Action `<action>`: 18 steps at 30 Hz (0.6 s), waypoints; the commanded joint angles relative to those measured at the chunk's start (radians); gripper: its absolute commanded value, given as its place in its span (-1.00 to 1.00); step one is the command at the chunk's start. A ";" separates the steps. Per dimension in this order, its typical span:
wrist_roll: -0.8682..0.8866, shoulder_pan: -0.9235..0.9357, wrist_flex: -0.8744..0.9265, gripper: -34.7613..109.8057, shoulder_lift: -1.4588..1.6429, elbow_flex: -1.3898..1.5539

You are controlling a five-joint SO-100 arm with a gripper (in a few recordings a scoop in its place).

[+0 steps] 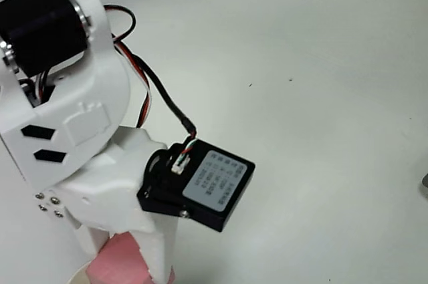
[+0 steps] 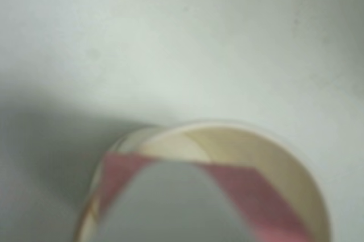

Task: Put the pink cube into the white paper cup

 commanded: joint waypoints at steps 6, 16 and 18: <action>-0.044 0.071 0.023 -0.28 0.028 -0.103; -0.081 0.063 0.054 0.11 0.028 -0.133; -0.083 0.060 0.057 0.11 0.031 -0.135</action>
